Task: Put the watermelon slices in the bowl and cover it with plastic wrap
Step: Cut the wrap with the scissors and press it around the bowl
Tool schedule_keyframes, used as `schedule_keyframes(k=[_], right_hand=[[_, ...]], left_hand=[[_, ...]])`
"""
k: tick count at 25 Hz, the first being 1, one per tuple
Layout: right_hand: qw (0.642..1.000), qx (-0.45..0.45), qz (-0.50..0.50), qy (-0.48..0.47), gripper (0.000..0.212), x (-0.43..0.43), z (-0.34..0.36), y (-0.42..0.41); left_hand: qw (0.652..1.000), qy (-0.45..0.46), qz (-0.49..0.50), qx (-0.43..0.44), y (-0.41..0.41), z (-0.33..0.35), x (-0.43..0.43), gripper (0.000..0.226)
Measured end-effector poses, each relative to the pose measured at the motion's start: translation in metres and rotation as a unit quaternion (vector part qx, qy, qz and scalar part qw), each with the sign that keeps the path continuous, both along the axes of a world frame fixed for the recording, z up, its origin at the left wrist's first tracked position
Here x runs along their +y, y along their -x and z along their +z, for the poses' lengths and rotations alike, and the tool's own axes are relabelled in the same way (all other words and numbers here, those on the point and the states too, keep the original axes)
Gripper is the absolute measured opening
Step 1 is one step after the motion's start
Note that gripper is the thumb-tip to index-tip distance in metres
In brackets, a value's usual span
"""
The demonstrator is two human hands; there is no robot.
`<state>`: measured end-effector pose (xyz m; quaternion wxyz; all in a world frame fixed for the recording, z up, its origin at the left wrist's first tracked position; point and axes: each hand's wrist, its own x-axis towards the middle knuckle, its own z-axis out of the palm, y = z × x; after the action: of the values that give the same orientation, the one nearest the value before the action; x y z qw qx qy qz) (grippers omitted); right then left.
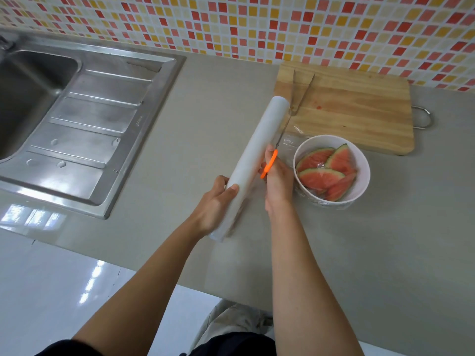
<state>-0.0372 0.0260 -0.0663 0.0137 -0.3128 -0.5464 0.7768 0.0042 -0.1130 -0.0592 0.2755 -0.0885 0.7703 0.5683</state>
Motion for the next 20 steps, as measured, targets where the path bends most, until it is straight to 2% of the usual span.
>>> schedule_keyframes(k=[6,12,15,17,20], right_hand=[[0.999,-0.036,0.007,-0.002,0.027,0.001,0.001,0.01],[0.998,-0.06,0.012,-0.025,0.048,-0.001,0.004,0.017],[0.999,-0.046,0.003,-0.028,0.033,-0.003,0.003,0.02],[0.999,-0.044,0.007,-0.023,0.031,-0.002,0.003,0.021],[0.998,-0.056,0.006,0.007,0.042,0.0,0.005,0.024]], left_hand=[[1.0,-0.013,-0.009,-0.003,0.003,0.002,-0.012,0.018],[0.999,-0.029,-0.02,-0.013,0.01,0.006,-0.019,0.018],[0.999,-0.025,-0.025,-0.017,0.01,0.006,-0.023,0.018],[0.999,-0.03,-0.019,-0.021,0.009,0.006,-0.027,0.02],[0.998,-0.052,-0.014,-0.028,0.01,0.007,-0.03,0.029]])
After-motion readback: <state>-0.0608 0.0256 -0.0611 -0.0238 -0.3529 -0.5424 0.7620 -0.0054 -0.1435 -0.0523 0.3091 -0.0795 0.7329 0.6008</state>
